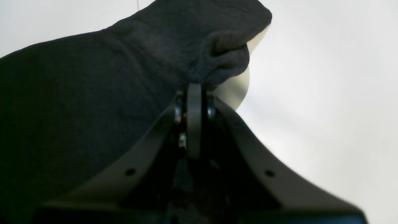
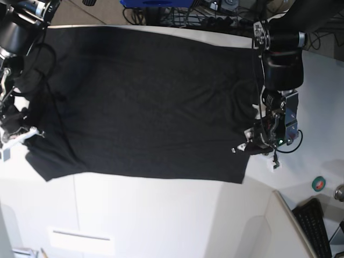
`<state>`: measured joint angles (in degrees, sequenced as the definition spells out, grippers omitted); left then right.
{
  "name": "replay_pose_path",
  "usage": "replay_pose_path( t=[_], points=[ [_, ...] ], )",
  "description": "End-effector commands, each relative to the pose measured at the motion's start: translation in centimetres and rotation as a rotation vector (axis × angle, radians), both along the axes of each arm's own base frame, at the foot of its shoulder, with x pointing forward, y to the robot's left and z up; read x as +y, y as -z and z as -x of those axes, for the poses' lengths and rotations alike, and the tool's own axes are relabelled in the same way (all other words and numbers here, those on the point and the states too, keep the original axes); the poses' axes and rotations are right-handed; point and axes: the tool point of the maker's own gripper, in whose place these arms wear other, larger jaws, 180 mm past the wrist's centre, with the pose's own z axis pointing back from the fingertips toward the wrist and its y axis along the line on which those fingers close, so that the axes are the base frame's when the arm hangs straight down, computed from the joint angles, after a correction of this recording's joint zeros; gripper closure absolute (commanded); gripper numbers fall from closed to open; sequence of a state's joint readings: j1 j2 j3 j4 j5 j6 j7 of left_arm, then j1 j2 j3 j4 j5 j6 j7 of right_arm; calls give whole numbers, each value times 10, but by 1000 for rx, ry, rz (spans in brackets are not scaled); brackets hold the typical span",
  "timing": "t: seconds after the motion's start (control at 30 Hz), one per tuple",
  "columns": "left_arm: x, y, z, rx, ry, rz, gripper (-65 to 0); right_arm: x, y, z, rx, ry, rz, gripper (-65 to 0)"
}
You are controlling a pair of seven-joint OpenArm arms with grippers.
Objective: Layout the t-shirt on the table in an organized manner, then fold the t-shirt properly
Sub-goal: 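Slide the left gripper along the shirt edge toward the hem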
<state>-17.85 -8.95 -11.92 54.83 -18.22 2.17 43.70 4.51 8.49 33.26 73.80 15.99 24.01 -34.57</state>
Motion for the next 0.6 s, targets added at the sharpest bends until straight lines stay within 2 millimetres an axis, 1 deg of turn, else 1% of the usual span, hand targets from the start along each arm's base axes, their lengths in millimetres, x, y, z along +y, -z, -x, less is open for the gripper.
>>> replay_pose_path(
  t=[0.0, 0.1, 0.23, 0.37, 0.47, 0.57],
  points=[
    [5, -23, -14, -61, 4, -11, 0, -8, -17, -11, -57, 5, 19, 0],
    [2, -50, -11, -111, 38, -33, 0, -8, -16, -11, -56, 5, 20, 0],
    [-4, -59, 8, -95, 72, -40, 0, -8, -16, -11, -54, 5, 19, 0],
    [-13, -60, 42, -39, 103, -32, 0, -8, -16, -11, -54, 5, 19, 0],
    [-3, -59, 69, -20, 63, -30, 0, -8, -16, -11, -54, 5, 19, 0],
    [7, -54, 87, -5, 13, -23, 0, -8, -16, -11, -54, 5, 19, 0]
  ],
)
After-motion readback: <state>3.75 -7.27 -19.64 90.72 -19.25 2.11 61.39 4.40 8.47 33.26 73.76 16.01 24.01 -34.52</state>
